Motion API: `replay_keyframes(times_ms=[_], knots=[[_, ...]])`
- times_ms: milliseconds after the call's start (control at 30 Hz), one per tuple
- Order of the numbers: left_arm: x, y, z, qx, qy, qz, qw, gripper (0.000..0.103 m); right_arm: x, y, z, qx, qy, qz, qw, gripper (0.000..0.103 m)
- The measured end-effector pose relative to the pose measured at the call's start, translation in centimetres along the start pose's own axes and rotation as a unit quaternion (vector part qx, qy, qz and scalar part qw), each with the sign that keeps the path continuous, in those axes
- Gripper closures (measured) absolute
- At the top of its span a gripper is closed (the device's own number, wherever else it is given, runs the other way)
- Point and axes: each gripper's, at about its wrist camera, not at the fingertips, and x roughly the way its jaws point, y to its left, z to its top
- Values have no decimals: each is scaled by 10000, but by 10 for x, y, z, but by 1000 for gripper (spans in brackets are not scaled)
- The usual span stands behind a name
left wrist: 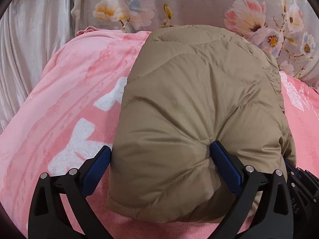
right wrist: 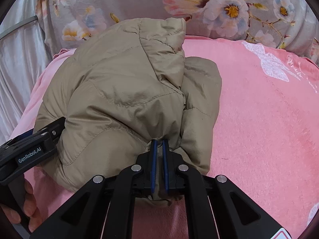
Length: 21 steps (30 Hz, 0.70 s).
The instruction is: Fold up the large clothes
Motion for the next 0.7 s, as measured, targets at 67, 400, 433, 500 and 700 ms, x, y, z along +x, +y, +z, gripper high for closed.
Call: replay_keyframes(times_ms=[67,400,433,500,700], knots=[[1,0,0,-7,-23,11,10000,5,1,-1,0,22,12,23,10000,98],[2,-3,-6,24,-159,115,9998,5,3,-2,1,38,35,26,10000,98],[2,-3,-6,18,-164,114,9998,5,2,-2,1,32,32,24,10000,98],[2,-2,-6,14,-162,108,9998,5,3,-2,1,23,32,12,10000,98],[3,-3,-6,17,-163,114,9998,5,3,0,1,-44,39,-81,9999,98]])
